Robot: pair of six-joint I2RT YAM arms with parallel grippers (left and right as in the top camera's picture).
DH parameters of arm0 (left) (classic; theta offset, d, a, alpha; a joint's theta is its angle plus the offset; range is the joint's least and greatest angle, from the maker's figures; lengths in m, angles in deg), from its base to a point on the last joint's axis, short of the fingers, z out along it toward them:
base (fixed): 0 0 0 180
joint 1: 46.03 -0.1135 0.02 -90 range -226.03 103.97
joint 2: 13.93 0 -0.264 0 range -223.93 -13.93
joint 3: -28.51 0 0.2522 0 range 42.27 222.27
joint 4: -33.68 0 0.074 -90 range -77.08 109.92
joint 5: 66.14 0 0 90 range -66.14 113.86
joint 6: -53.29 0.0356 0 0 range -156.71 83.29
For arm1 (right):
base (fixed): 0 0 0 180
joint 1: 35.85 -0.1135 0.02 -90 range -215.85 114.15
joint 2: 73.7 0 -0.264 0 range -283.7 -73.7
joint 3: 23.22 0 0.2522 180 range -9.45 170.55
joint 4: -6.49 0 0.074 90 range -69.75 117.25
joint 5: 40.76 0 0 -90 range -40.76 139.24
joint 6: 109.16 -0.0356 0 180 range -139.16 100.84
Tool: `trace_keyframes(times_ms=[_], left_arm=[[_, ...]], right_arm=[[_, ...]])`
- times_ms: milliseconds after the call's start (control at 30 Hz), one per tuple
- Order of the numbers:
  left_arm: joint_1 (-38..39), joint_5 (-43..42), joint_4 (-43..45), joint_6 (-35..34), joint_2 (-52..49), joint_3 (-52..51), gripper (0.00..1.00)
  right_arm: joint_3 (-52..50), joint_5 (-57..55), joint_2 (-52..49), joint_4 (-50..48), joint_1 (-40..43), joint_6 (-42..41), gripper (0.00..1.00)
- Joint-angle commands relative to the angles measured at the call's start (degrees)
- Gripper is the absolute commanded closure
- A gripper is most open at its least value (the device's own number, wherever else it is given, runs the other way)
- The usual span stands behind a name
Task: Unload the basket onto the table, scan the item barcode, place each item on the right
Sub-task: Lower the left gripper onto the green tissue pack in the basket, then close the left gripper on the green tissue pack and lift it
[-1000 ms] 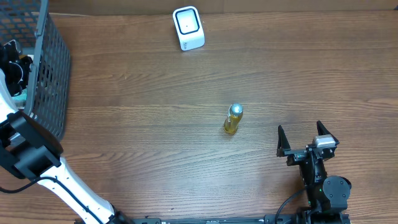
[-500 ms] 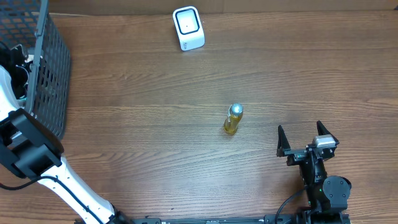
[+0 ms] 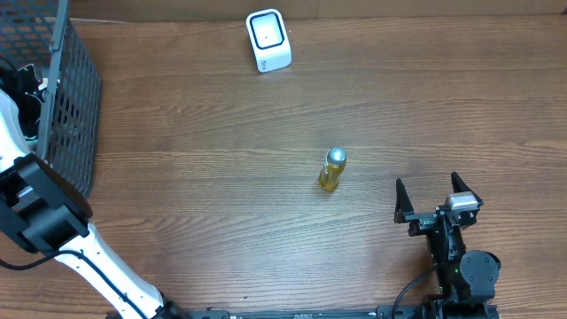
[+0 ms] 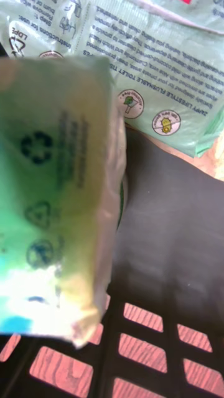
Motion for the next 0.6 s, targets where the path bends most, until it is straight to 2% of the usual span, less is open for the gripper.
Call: trace_keyframes(times_ms=[0, 100, 267, 433, 567], left_arm=[[0.4, 0.4, -0.2, 0.2, -1.0, -0.5, 0.48], [0.4, 1.3, -0.2, 0.2, -0.5, -0.5, 0.47], [0.4, 7.5, 0.1, -2.3, 2.8, -0.5, 0.47], [0.4, 7.9, 1.5, -5.3, 9.3, -0.5, 0.47], [0.4, 8.4, 2.7, -10.4, 16.2, -0.5, 0.47]], right_arm=[[-0.6, -0.5, 0.5, -0.2, 0.1, 0.0, 0.00], [-0.6, -0.5, 0.5, -0.2, 0.1, 0.0, 0.00], [-0.6, -0.5, 0.5, -0.2, 0.1, 0.0, 0.00], [-0.6, -0.5, 0.5, -0.2, 0.1, 0.0, 0.00], [-0.6, -0.5, 0.5, -0.2, 0.1, 0.0, 0.00]])
